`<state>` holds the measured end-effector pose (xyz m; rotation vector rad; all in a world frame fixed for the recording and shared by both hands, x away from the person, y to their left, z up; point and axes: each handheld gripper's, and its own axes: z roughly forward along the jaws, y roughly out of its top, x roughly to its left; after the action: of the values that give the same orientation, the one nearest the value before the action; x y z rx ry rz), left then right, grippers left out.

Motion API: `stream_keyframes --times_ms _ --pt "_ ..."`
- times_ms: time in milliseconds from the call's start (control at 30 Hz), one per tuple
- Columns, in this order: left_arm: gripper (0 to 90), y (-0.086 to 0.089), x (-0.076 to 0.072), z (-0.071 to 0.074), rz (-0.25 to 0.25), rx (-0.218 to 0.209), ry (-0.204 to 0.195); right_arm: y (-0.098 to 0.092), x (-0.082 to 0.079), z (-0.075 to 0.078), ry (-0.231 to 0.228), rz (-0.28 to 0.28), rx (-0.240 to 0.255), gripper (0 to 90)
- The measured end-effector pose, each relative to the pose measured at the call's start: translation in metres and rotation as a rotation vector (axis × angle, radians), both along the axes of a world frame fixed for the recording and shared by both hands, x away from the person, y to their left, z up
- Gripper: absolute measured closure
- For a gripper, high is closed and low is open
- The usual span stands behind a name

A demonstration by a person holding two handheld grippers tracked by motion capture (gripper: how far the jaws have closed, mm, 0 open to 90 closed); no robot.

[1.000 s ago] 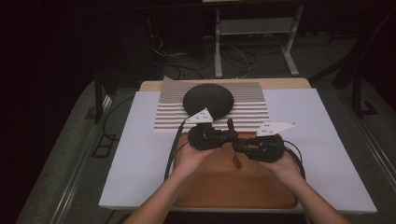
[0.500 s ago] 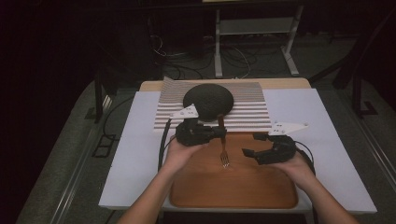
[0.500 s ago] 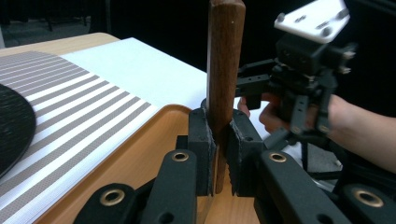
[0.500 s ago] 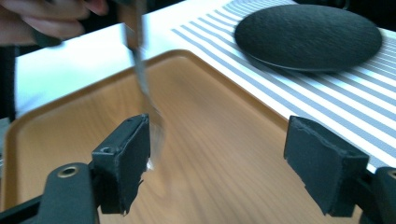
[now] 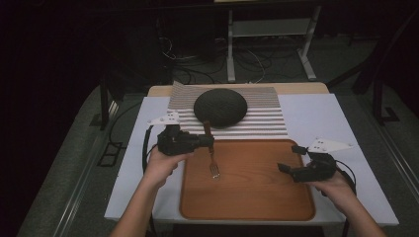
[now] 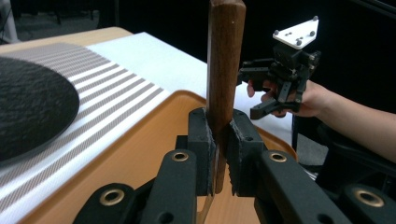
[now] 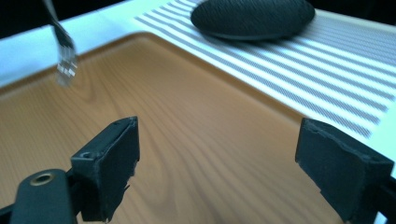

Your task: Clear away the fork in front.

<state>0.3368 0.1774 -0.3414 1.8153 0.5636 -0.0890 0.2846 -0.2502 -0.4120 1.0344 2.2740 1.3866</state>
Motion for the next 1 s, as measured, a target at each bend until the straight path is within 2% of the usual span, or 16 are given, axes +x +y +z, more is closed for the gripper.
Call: stream_keyframes --times_ms 200,300,333,500,633,767,833,933,1000 --pt "80.6 0.018 -0.008 -0.002 0.003 0.015 0.022 -0.013 -0.011 -0.011 0.006 -0.012 -0.01 12.9" --pt "80.5 0.027 -0.013 -0.004 0.001 0.013 0.046 -0.018 -0.014 -0.016 0.014 -0.027 -0.024 12.9" --pt "80.6 0.027 -0.013 -0.004 0.001 0.013 0.046 -0.019 -0.014 -0.017 0.014 -0.028 -0.025 12.9" --pt "80.5 0.04 -0.023 -0.012 -0.014 0.023 0.109 -0.02 -0.012 -0.018 0.007 -0.039 -0.023 13.0" --pt "80.2 0.044 -0.024 -0.019 -0.004 0.047 0.125 -0.018 -0.012 -0.019 0.006 -0.037 -0.038 13.1" --pt "79.3 0.041 -0.02 -0.026 -0.003 0.071 0.097 -0.018 -0.011 -0.019 0.005 -0.038 -0.036 13.1" --pt "79.3 0.039 -0.017 -0.029 0.002 0.061 0.089 -0.019 -0.011 -0.019 0.006 -0.037 -0.038 13.1" --pt "78.3 0.035 -0.013 -0.032 0.026 0.086 0.06 -0.02 -0.01 -0.019 0.009 -0.04 -0.041 13.1" --pt "77.3 0.034 -0.011 -0.033 0.032 0.091 0.055 -0.02 -0.01 -0.019 0.007 -0.041 -0.042 13.1"
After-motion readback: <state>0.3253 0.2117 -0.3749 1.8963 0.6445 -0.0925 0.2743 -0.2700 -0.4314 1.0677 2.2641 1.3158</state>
